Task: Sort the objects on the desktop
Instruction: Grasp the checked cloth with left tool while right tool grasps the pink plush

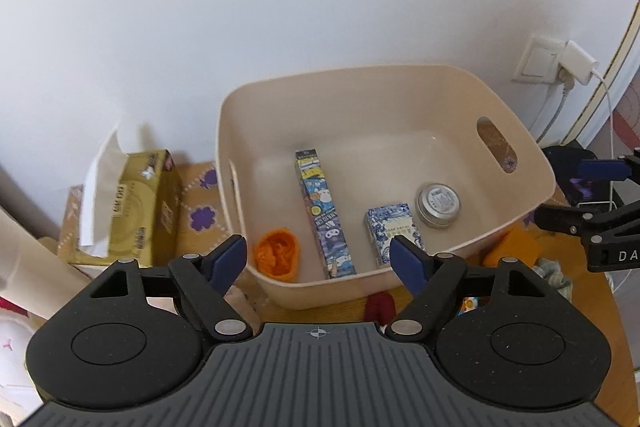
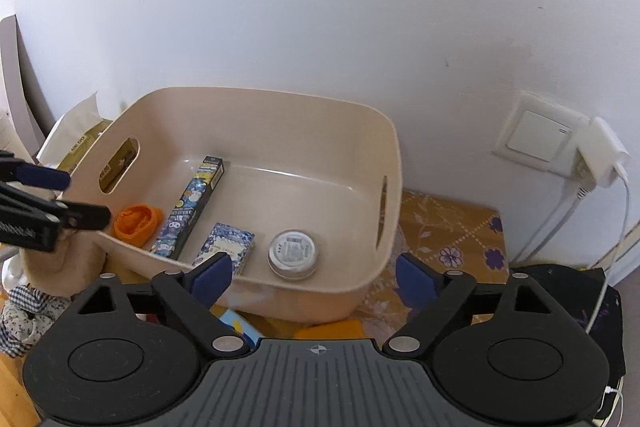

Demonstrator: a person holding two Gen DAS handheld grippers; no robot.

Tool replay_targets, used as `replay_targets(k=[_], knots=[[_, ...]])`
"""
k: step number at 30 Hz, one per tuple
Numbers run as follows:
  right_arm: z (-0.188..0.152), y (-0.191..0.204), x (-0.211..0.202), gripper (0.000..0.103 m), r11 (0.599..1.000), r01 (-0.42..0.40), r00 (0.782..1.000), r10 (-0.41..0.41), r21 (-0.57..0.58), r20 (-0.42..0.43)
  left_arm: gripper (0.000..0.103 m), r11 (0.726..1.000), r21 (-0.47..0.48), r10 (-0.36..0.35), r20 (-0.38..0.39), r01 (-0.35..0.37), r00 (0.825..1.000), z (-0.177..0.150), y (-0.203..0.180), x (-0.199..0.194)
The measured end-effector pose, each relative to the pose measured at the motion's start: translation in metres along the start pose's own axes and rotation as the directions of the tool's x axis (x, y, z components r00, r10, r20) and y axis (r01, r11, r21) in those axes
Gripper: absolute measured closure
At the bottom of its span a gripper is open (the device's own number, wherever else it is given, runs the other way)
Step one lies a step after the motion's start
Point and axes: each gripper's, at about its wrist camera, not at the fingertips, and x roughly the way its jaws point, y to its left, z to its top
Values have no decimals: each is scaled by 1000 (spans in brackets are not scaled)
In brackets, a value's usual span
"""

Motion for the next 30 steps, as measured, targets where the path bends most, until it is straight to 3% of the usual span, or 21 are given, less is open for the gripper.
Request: replay_targets(k=[2, 6, 20, 30], knots=[[-3, -4, -7, 3, 1000, 9, 1000, -9, 18, -5, 23, 1000, -1, 5, 20, -5, 1000, -4, 6, -4], [-11, -8, -20, 0, 999, 22, 1000, -22, 42, 8, 23, 999, -12, 38, 7, -38, 999, -15, 20, -15], [-66, -4, -35, 0, 998, 57, 996, -55, 29, -66, 23, 996, 24, 83, -117, -81, 990, -79, 51, -31], [-97, -3, -39, 0, 991, 51, 994, -38, 123, -107, 23, 993, 69, 109, -182, -98, 977, -113, 53, -34]])
